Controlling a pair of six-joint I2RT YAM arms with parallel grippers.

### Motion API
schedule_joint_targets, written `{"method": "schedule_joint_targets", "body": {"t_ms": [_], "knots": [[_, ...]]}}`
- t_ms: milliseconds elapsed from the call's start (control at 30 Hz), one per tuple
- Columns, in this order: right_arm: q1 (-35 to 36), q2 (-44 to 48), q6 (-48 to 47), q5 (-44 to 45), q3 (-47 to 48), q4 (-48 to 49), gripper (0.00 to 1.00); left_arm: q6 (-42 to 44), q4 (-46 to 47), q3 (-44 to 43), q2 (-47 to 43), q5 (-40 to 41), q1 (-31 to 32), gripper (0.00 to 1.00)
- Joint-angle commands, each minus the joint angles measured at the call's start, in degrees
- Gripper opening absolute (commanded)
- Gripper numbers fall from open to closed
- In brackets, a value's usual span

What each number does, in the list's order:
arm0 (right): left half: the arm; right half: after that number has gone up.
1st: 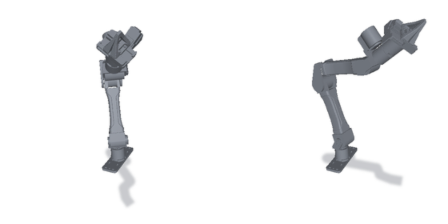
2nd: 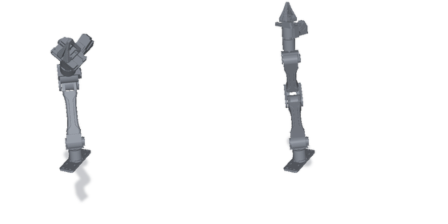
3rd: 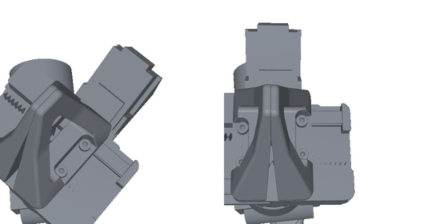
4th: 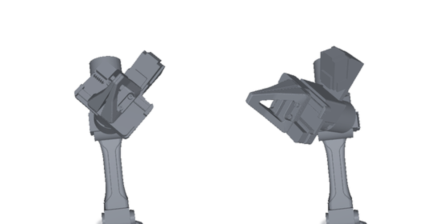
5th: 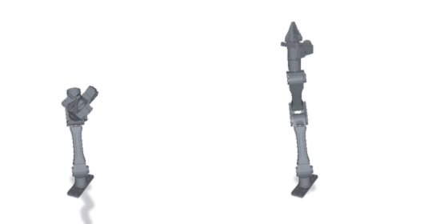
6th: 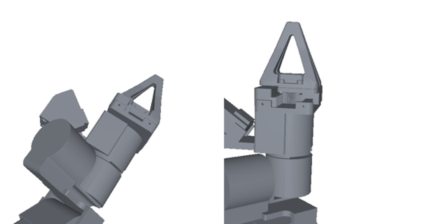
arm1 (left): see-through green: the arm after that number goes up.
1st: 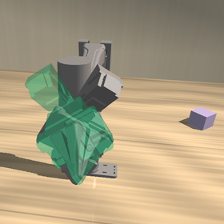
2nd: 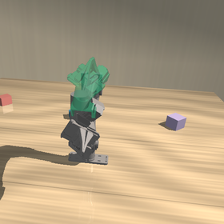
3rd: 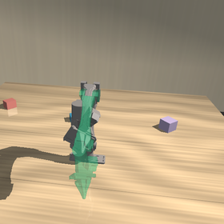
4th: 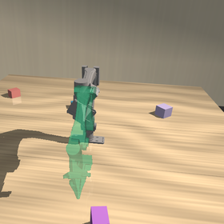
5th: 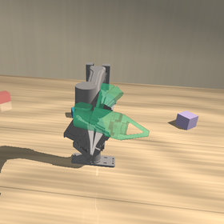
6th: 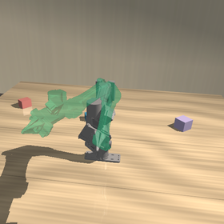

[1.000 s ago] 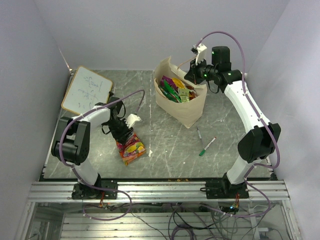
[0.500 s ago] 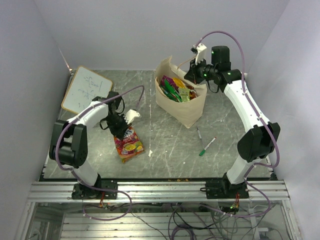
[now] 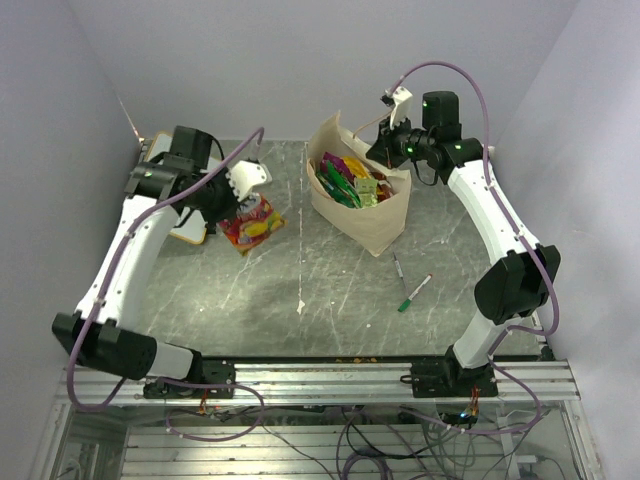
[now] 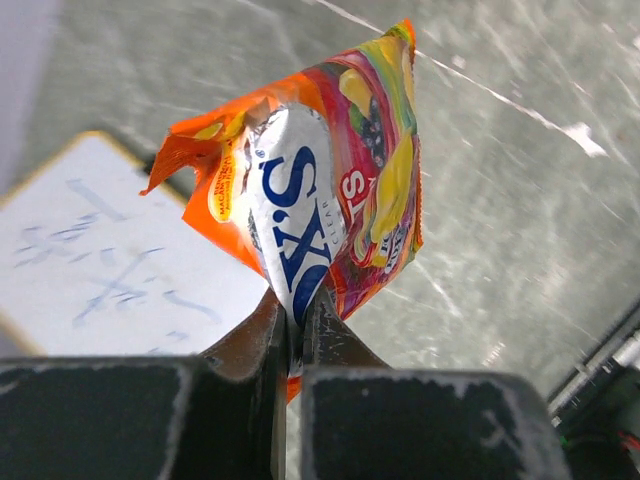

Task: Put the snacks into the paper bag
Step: Pick up the snack from the center of the board, then place the snack in the paper bag.

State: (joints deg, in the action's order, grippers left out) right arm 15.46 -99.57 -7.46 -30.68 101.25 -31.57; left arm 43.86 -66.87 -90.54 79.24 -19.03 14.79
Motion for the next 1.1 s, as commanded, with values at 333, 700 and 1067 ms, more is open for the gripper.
{"method": "schedule_joint_targets", "body": {"t_ms": [333, 700, 1067], "knots": [[1.07, 2.61, 1.49, -6.20, 0.66, -0.19, 0.00, -7.81, 26.83, -17.12, -3.13, 5.10, 1.60, 0.07], [1.10, 3.76, 2.40, -9.12, -1.11, 0.62, 0.00, 5.47, 28.98, -28.82, 7.84, 6.04, 14.63, 0.07], [1.06, 4.86, 3.15, -8.43, -2.72, 1.38, 0.00, 21.37, 23.46, -33.51, 15.12, 10.13, 25.42, 0.07]]}}
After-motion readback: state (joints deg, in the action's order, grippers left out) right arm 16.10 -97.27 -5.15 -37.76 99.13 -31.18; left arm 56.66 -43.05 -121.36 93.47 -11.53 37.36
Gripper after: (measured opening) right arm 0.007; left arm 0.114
